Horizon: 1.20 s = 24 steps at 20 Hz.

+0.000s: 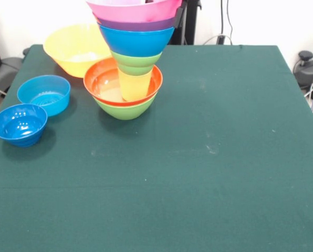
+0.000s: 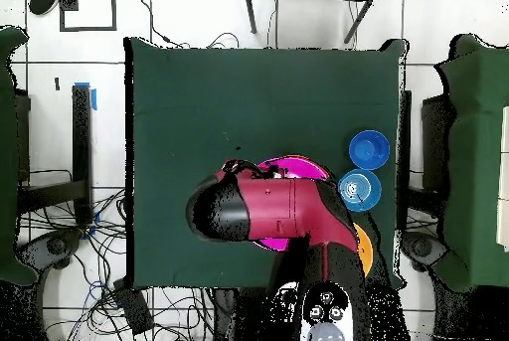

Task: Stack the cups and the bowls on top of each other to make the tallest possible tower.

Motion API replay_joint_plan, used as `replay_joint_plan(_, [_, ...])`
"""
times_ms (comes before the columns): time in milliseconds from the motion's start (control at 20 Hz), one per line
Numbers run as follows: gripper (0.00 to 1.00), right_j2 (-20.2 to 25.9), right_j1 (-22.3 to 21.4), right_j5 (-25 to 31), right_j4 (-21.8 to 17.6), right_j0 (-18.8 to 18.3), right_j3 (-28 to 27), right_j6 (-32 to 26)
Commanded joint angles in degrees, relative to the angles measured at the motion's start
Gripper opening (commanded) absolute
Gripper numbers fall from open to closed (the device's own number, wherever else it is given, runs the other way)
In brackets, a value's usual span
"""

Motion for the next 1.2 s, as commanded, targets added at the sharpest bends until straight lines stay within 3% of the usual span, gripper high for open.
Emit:
replay_joint_plan(50, [1.00,4.90,-0.67,3.21,-5.11,-0.17,3.45,-7.64])
replay_joint_plan(1200, [1.00,5.01,-4.09,10.10,-3.55,0.26,3.49,-8.38])
